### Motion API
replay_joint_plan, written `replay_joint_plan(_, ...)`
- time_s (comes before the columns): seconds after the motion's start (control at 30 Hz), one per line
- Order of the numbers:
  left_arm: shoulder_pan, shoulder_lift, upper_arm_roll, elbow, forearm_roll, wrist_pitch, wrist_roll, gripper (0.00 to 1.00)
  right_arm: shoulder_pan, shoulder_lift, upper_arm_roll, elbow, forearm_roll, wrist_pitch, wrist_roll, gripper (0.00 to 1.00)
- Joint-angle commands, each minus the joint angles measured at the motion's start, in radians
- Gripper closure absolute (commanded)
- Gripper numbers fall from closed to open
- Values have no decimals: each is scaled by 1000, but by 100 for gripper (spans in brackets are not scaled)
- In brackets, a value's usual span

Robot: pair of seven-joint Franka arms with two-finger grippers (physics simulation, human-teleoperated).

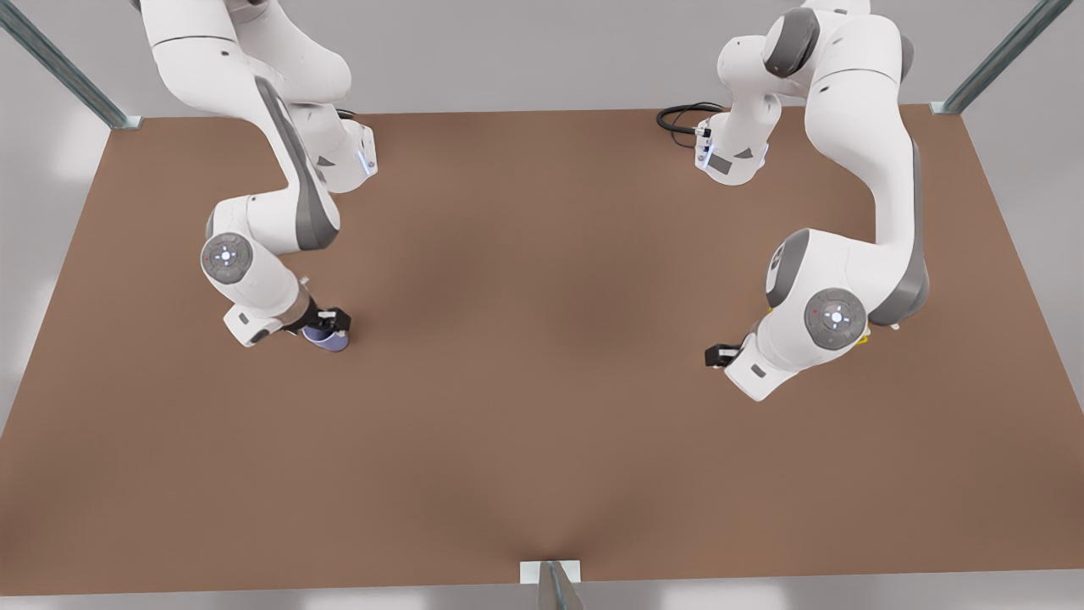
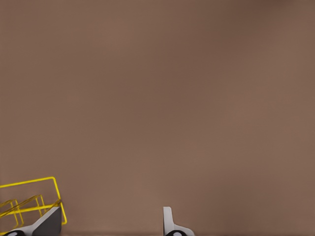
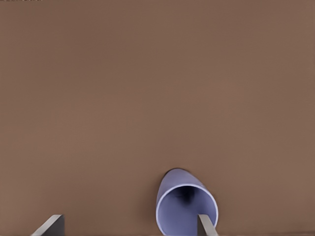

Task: Place the cup on the cup holder

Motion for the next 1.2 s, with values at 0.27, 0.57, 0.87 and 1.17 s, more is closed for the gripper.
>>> replay_joint_plan(0.27,0,21,0,-1,11,1,-48,0,8,-51,13,-147,1,175,97,0)
replay_joint_plan(0.57,-6,27,0,1,16,1,-48,0,-14,-11,13,-158,-2,239,95,0)
replay_joint_plan(0.87,-6,42,-2,1,18,1,-48,0,-44,-34,63,-250,-2,297,94,0)
replay_joint_plan(1.17,-6,51,-2,-4,16,44,-48,0,-73,-9,63,-250,-11,322,88,0)
